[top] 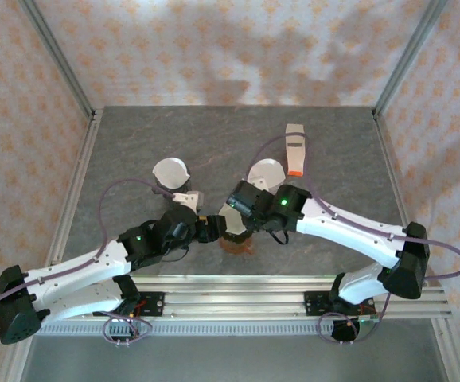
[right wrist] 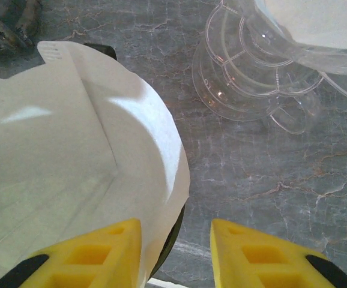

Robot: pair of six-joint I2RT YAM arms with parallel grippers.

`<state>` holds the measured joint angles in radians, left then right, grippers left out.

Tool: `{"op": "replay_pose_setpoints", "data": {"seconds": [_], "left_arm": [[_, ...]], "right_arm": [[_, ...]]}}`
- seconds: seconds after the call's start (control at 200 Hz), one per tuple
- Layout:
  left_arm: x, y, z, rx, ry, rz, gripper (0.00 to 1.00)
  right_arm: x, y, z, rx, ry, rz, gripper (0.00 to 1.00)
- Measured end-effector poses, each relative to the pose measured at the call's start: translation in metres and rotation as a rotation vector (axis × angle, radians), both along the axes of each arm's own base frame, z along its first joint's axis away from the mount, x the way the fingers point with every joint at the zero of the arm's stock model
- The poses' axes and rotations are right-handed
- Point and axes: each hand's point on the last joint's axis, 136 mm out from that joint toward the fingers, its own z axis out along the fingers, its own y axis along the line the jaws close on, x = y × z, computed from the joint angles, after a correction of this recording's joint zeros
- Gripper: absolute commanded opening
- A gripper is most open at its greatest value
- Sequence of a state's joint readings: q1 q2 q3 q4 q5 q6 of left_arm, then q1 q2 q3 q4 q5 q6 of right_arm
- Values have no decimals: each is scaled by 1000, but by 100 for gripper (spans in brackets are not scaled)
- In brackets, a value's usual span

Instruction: Place the coffee filter in the dripper

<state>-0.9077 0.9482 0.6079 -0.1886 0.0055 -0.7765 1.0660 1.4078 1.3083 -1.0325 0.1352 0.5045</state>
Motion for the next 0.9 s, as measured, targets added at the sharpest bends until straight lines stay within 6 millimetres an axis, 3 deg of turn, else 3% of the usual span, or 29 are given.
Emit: {"op": "replay_pose_setpoints", "data": {"seconds": [0.365, 0.611, 0.901], "left_arm": [[-1, -2, -1, -9, 10, -4, 78], [-1, -2, -1, -10, 11, -6, 76], [0, -4, 3, -25, 1, -5, 76]], "right_arm": [[0, 0, -8, -1, 4, -8, 36], [3, 4, -5, 28, -8, -15, 58], [21, 8, -7, 84, 41, -58, 62]]}}
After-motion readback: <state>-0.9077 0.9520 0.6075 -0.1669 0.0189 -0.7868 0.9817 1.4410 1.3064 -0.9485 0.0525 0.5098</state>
